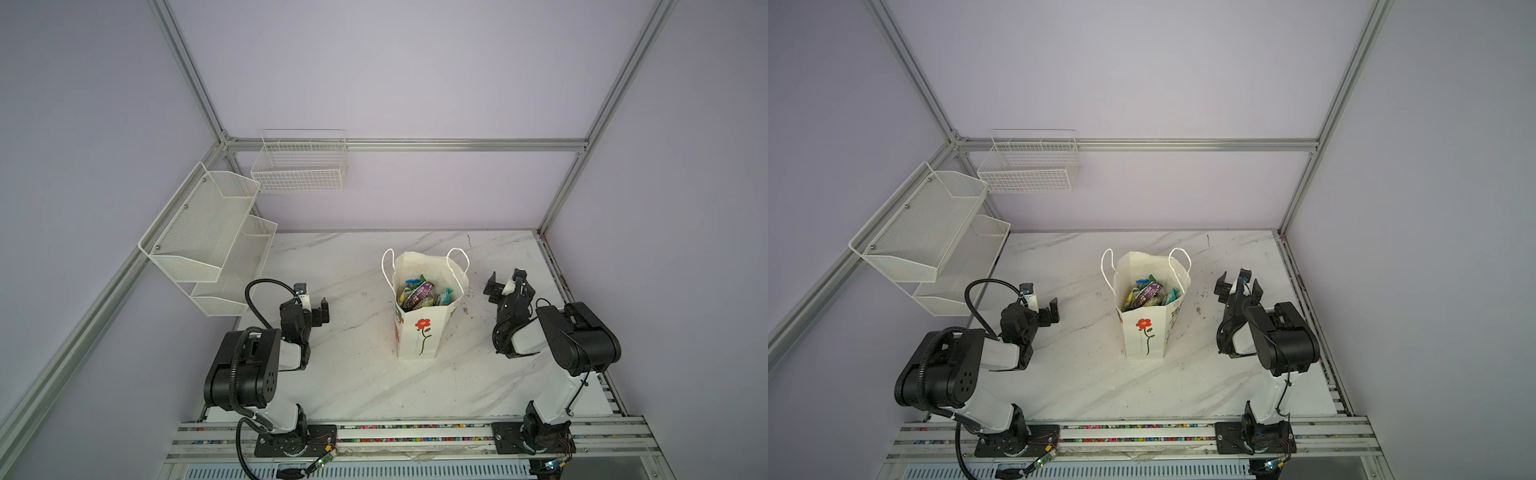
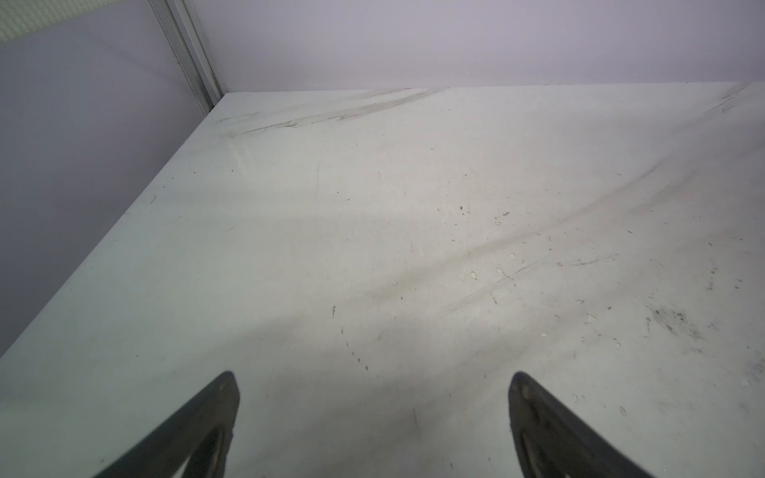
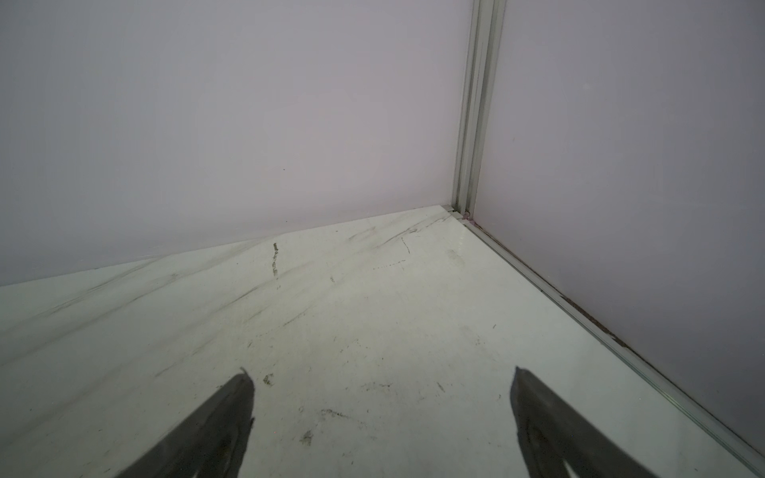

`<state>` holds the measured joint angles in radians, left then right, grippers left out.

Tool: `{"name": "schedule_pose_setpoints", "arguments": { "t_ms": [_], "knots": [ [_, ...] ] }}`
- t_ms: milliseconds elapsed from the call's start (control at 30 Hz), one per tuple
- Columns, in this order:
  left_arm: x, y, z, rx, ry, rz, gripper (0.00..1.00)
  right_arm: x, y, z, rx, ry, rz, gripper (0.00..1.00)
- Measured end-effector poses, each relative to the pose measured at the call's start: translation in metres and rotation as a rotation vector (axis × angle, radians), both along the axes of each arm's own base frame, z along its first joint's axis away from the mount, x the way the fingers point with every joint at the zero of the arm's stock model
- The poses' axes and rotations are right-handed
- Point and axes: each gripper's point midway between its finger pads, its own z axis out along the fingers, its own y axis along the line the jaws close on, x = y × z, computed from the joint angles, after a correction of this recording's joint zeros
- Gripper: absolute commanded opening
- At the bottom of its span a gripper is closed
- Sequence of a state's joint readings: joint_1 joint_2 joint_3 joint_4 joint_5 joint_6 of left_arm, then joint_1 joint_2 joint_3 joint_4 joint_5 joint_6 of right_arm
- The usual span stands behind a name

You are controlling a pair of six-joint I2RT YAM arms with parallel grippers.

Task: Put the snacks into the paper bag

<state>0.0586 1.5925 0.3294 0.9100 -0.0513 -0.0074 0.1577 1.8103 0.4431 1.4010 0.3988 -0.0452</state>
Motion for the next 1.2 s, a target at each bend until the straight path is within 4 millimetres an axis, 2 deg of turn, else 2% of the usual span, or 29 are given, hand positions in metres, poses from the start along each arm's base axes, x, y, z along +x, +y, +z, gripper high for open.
{"name": "schedule_pose_setpoints", "arguments": {
  "t_ms": [1200],
  "knots": [
    [0.0,0.0,0.0,0.0,0.0,0.0,1.0,0.0007,0.0025,-0.0016,0.01,0.004,0.016,0.97]
  ]
}}
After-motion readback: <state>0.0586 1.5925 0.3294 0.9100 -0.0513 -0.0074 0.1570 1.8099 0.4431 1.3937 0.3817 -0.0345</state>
